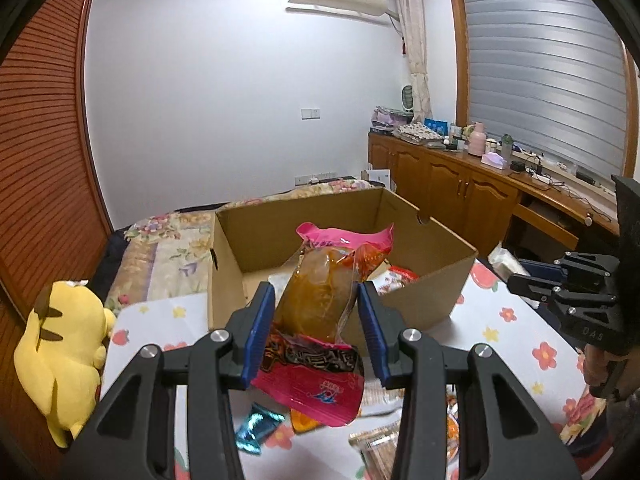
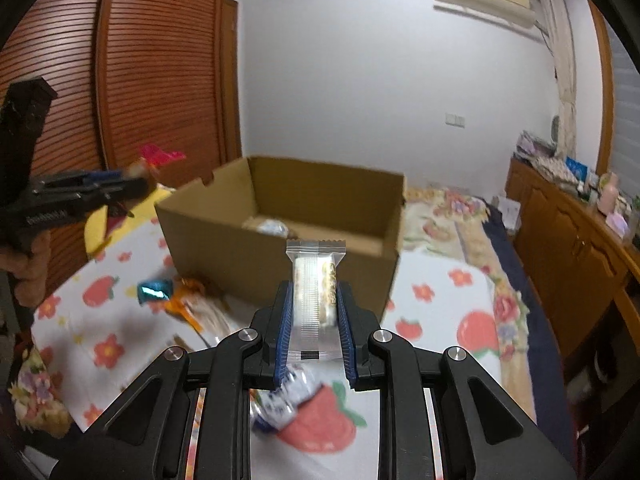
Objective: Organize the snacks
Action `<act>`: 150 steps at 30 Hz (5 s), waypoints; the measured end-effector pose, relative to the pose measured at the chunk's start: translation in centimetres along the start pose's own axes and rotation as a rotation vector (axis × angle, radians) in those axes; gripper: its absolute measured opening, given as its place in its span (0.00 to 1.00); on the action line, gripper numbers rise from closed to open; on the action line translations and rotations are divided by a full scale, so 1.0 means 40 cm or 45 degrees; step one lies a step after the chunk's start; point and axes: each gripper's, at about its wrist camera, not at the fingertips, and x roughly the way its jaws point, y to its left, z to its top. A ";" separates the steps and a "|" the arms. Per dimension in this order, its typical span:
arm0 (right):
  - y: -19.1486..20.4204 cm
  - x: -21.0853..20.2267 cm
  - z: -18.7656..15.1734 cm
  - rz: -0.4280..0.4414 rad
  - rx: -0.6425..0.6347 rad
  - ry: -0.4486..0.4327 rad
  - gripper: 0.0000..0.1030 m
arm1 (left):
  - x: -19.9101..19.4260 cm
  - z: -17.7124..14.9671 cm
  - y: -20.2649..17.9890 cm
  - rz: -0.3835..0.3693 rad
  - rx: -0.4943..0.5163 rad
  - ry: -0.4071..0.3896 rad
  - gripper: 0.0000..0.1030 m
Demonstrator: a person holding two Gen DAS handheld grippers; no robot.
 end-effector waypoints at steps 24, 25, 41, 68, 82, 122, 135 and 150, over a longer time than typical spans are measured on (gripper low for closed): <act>-0.002 0.239 0.167 0.007 0.023 0.079 0.19 | 0.236 0.088 0.069 0.052 -0.076 0.154 0.40; -0.002 0.250 0.164 0.005 0.031 0.091 0.19 | 0.244 0.089 0.069 0.051 -0.082 0.160 0.40; -0.019 0.319 0.154 0.002 0.096 0.164 0.20 | 0.274 0.074 0.028 0.052 -0.055 0.188 0.34; 0.066 0.134 0.067 0.095 0.023 0.037 0.46 | 0.088 -0.047 0.039 0.014 0.006 0.148 0.96; 0.101 0.179 -0.067 0.125 0.003 0.200 0.48 | 0.031 -0.202 0.023 0.033 0.007 0.217 1.00; 0.251 0.430 -0.080 0.320 -0.274 0.535 0.61 | 0.115 -0.323 0.220 0.010 -0.087 0.396 1.00; 0.234 0.379 -0.107 0.321 -0.319 0.534 0.56 | 0.181 -0.324 0.180 -0.035 -0.009 0.482 0.67; 0.228 0.370 -0.116 0.322 -0.302 0.504 0.57 | 0.194 -0.331 0.181 -0.041 -0.042 0.488 0.33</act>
